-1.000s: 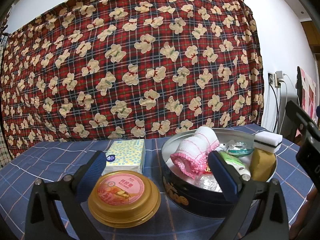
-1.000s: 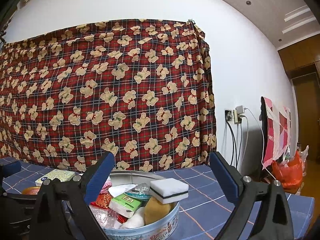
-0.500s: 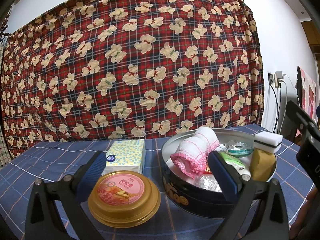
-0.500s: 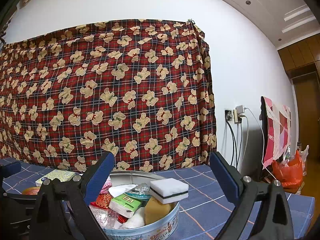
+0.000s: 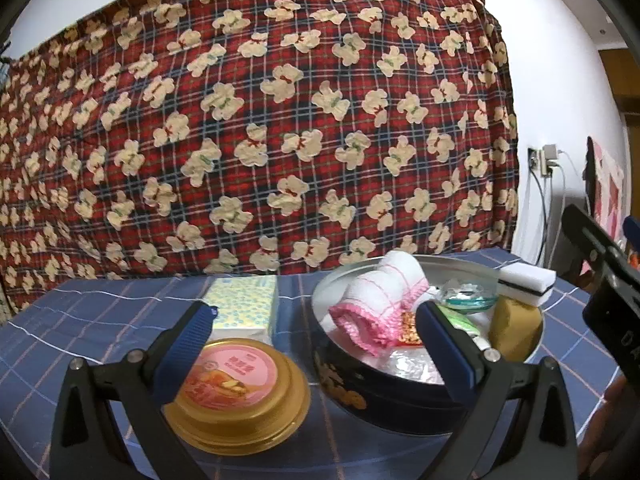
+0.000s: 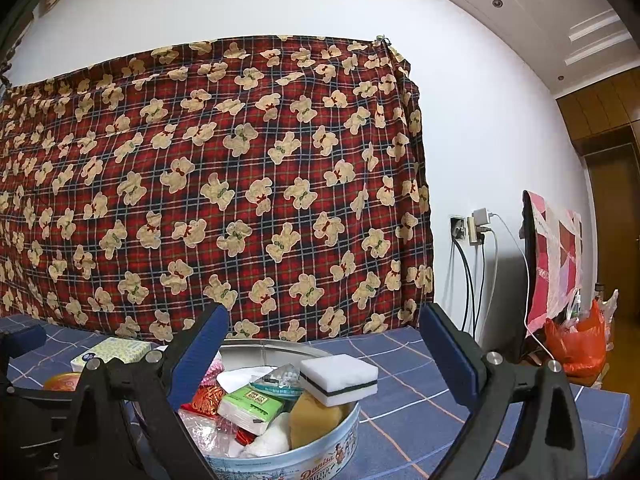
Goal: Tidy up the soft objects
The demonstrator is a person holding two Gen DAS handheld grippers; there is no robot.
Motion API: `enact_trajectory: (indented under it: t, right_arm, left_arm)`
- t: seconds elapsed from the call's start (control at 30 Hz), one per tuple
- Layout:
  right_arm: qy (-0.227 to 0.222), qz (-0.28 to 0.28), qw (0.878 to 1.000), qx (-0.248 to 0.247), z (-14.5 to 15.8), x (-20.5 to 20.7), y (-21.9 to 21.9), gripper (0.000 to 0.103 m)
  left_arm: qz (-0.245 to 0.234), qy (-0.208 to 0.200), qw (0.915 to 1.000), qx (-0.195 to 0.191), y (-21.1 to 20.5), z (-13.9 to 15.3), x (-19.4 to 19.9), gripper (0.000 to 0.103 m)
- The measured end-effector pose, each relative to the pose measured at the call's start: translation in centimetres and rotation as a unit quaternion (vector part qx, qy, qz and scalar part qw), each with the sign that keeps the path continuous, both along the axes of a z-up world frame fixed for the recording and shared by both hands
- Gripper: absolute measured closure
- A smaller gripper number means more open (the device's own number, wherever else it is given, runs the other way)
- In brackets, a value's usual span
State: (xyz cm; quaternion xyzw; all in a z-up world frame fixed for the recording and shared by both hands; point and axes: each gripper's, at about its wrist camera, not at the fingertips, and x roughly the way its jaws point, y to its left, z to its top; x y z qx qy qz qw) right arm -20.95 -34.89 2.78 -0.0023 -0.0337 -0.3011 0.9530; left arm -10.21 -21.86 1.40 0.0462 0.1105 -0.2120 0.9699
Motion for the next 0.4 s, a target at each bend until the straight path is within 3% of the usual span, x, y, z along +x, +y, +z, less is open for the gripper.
enact_trajectory:
  t: [0.4]
  right_arm:
    - [-0.001, 0.0, 1.0, 0.001, 0.04, 0.02, 0.07, 0.005]
  left_arm:
    - [-0.002, 0.002, 1.0, 0.0, 0.0, -0.04, -0.03, 0.0]
